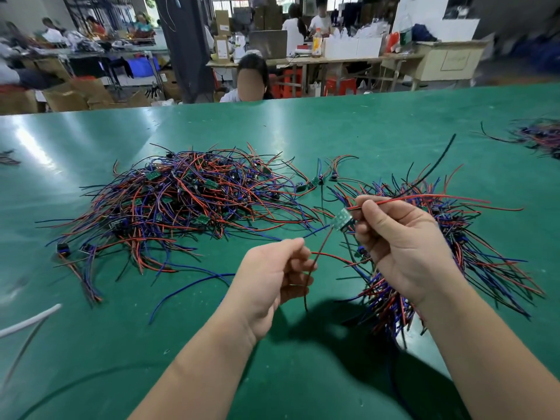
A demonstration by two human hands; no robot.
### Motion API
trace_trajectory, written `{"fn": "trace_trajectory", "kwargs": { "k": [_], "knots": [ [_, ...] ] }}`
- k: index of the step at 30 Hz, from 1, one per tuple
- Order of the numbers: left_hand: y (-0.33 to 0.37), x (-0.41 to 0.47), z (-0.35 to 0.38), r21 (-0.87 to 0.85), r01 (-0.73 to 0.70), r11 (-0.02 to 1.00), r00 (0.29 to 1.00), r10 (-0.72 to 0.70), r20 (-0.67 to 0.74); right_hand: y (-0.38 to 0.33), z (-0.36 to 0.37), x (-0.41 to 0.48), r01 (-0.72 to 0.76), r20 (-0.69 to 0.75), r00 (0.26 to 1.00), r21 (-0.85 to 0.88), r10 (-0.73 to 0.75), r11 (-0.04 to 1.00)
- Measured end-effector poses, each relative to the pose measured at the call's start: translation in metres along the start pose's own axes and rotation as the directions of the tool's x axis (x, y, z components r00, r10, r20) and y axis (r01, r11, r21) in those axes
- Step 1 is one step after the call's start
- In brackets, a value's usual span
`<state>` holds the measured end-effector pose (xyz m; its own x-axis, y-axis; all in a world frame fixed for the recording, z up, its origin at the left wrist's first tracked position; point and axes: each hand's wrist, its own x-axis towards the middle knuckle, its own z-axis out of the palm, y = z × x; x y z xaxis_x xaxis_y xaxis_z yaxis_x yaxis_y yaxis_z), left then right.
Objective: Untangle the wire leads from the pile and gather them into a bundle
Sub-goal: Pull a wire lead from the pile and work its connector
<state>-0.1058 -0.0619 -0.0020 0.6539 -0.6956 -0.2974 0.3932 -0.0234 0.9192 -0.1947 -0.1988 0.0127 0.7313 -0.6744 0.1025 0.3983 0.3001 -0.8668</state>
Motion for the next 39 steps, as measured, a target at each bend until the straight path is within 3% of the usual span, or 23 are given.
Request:
{"fn": "trace_trajectory", "kwargs": {
  "k": [5,9,13,16,20,24,31,36,39],
  "knots": [
    [0.001,0.0,-0.002,0.102,-0.291,0.951,0.939,0.304,-0.159,-0.011,-0.003,0.001,0.039,-0.064,0.997,0.005,-0.038,0.999],
    [0.005,-0.002,0.001,0.142,-0.408,0.902,0.905,0.42,-0.07,-0.007,0.001,-0.003,0.002,-0.008,1.0,-0.052,-0.003,0.999],
    [0.002,-0.009,0.006,0.101,-0.414,0.905,0.909,0.404,0.103,0.002,0.007,-0.006,-0.051,0.061,0.997,-0.088,0.057,0.995],
    [0.001,-0.012,0.008,0.048,-0.403,0.914,0.911,0.396,0.113,0.008,0.01,-0.008,-0.057,0.083,0.994,-0.132,0.069,0.99],
    [0.006,-0.014,0.009,-0.036,-0.21,0.977,0.973,0.212,0.094,0.009,0.008,-0.007,-0.018,0.105,0.994,-0.174,0.037,0.985],
    [0.009,-0.017,0.01,-0.041,-0.045,0.998,0.983,0.052,0.174,0.01,0.007,-0.008,-0.011,0.092,0.995,-0.222,0.032,0.975],
    [0.008,-0.021,0.01,0.041,-0.013,0.999,0.958,0.001,0.285,-0.004,-0.007,0.005,-0.025,-0.175,0.985,-0.159,-0.003,0.987],
    [0.009,-0.023,0.005,0.122,0.014,0.992,0.903,-0.065,0.425,-0.02,-0.033,0.017,0.033,-0.37,0.929,0.032,-0.019,0.999],
    [0.008,-0.02,0.007,0.076,0.007,0.997,0.924,-0.036,0.38,-0.024,-0.044,0.026,0.046,-0.443,0.896,0.168,0.034,0.985]
  ]
}}
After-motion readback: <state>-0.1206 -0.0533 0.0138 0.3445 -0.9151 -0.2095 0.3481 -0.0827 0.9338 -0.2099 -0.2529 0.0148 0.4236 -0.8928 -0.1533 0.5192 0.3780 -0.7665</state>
